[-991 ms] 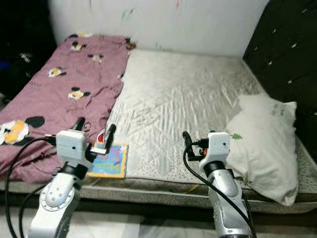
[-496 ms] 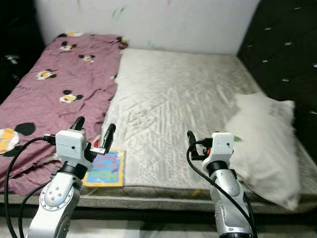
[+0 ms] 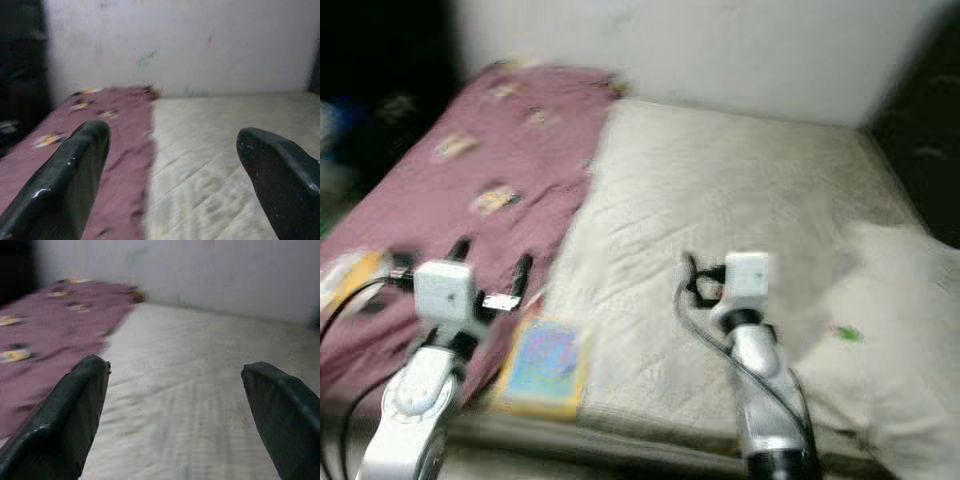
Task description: Clean up the room
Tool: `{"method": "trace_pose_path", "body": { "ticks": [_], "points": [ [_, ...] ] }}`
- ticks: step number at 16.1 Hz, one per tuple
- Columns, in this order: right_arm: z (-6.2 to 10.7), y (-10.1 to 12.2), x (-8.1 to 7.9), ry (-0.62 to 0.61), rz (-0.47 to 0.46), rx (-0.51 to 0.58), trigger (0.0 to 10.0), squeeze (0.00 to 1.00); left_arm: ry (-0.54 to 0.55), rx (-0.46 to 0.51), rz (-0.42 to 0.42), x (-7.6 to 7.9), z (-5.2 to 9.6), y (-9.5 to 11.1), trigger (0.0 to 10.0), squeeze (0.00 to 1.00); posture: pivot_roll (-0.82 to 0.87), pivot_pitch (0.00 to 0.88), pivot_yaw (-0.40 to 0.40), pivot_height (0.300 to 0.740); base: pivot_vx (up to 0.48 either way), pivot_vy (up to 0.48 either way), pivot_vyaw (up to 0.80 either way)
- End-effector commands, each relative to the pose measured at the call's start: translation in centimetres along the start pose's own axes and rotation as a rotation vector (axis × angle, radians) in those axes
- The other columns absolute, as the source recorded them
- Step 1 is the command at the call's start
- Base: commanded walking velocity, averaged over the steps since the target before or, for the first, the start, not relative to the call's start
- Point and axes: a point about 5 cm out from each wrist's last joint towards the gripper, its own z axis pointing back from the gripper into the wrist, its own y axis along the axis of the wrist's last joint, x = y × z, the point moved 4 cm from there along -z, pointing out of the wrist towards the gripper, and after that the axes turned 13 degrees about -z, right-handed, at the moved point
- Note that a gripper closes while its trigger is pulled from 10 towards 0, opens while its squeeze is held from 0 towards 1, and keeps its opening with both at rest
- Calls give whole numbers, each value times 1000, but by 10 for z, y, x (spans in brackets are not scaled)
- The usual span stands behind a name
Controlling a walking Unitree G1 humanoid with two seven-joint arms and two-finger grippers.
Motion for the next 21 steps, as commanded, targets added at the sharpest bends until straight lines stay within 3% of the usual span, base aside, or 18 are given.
{"method": "trace_pose_path", "body": {
  "ticks": [1, 5, 9, 21],
  "points": [
    [8, -6, 27, -66, 22, -37, 10000, 0, -23, -8, 23, 13, -3, 1, 10000, 0, -94, 39, -69, 740, 0, 0, 0],
    [8, -9, 34, -87, 5, -51, 10000, 0, -13, -2, 6, 11, -4, 3, 10000, 0, -91, 46, -70, 740, 0, 0, 0],
    [8, -10, 27, -54, -21, -53, 10000, 0, -17, 3, -2, 13, -5, 4, 10000, 0, -90, 46, -69, 740, 0, 0, -572],
    [6, -10, 28, -50, -1, -53, 10000, 0, -31, 13, -1, 16, -5, 5, 10000, 0, -89, 31, -69, 740, 0, -257, -216]
  ]
}}
